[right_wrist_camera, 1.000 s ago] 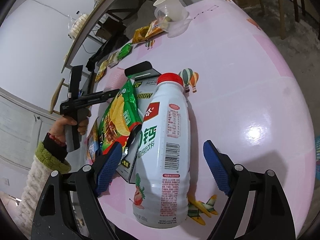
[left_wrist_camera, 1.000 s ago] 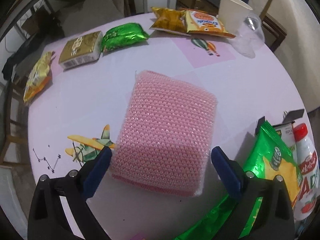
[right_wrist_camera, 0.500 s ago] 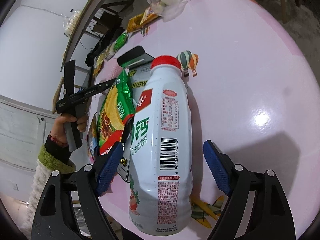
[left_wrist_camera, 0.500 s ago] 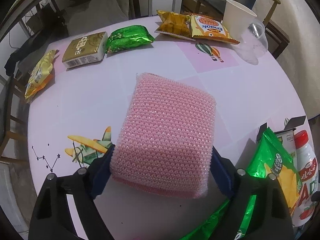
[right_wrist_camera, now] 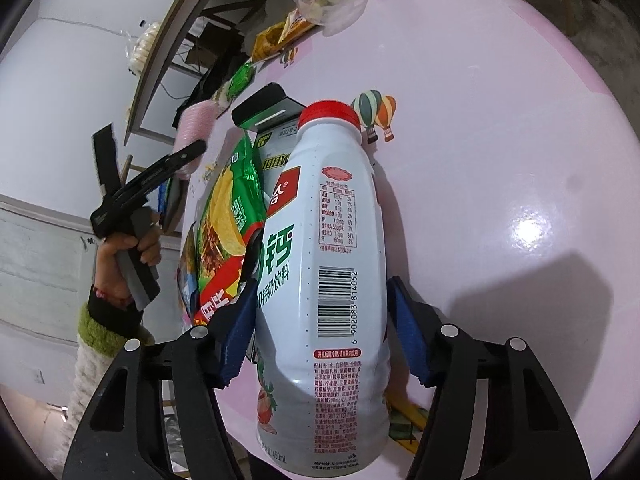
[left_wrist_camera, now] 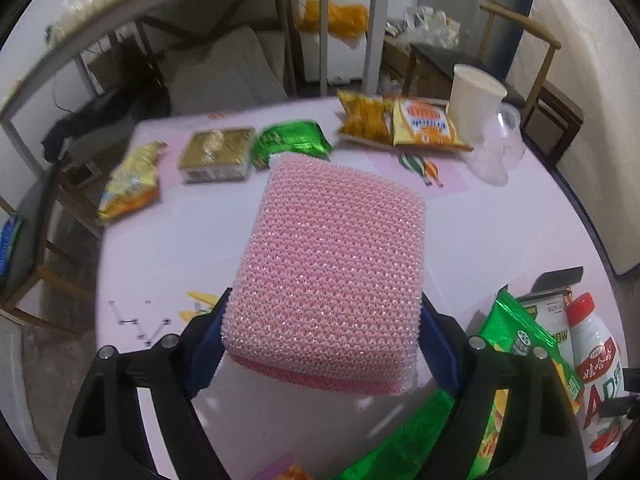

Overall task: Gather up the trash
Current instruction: 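Carry the pink cover and milk bottle to the blue wastebasket and release both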

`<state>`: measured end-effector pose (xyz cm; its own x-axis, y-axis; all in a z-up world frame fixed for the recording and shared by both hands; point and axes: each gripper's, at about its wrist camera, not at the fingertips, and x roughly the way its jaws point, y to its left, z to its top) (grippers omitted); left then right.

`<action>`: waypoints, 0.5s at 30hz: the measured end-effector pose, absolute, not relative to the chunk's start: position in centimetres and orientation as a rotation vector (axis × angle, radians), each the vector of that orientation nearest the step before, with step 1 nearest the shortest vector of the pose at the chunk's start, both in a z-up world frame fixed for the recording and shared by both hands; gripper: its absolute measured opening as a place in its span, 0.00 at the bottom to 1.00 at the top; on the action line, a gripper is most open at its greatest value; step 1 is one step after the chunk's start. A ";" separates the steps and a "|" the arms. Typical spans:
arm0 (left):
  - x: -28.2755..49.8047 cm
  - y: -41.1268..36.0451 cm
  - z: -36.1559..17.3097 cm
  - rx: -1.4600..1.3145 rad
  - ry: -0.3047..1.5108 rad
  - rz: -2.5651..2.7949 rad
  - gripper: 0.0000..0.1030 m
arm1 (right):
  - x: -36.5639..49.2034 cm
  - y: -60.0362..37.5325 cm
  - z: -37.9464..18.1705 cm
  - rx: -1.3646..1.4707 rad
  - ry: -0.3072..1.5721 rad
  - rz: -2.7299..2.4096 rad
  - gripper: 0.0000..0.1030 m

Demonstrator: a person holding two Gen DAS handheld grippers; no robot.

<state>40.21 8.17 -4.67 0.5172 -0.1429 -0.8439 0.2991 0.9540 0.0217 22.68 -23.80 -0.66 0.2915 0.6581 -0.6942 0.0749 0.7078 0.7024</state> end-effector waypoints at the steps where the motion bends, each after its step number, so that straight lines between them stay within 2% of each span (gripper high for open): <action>1: 39.7 8.4 -4.2 0.168 0.978 -0.261 0.79 | 22.5 -24.0 -0.6 0.723 1.230 0.435 0.58; 15: 25.9 13.4 3.8 -0.054 0.768 -0.322 0.79 | 19.6 -26.1 -0.5 0.798 1.190 0.425 0.57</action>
<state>25.88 13.36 3.85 0.6732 -0.3054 -0.6735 0.2660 0.9498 -0.1647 19.65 -26.15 -0.52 0.3393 0.6763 -0.6538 0.1097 0.6618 0.7416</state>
